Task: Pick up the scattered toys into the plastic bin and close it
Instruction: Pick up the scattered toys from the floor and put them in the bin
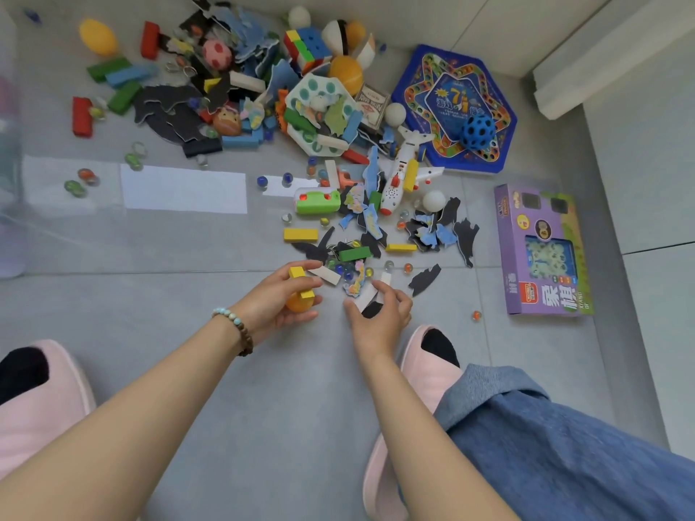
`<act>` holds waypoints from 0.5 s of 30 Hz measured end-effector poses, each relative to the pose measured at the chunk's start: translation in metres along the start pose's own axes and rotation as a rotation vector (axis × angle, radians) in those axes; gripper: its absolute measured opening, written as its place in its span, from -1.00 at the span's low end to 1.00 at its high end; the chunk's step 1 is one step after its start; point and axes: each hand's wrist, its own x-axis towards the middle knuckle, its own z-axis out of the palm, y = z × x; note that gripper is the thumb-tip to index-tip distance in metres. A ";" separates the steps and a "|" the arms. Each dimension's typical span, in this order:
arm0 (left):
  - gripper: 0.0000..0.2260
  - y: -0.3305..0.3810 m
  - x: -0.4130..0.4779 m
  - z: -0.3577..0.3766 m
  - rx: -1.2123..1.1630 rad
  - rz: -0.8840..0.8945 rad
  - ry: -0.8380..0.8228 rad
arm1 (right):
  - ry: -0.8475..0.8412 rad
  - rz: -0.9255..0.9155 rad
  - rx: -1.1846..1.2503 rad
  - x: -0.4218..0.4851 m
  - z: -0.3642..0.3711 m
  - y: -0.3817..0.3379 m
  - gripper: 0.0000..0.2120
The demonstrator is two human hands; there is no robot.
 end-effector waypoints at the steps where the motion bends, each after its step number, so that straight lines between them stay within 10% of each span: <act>1: -0.80 0.001 -0.001 -0.001 0.006 -0.001 -0.001 | -0.009 -0.007 -0.005 -0.001 -0.002 0.001 -0.53; 15: -0.80 0.010 -0.008 -0.006 0.053 -0.024 0.009 | -0.108 -0.047 -0.020 -0.012 -0.012 -0.003 -0.60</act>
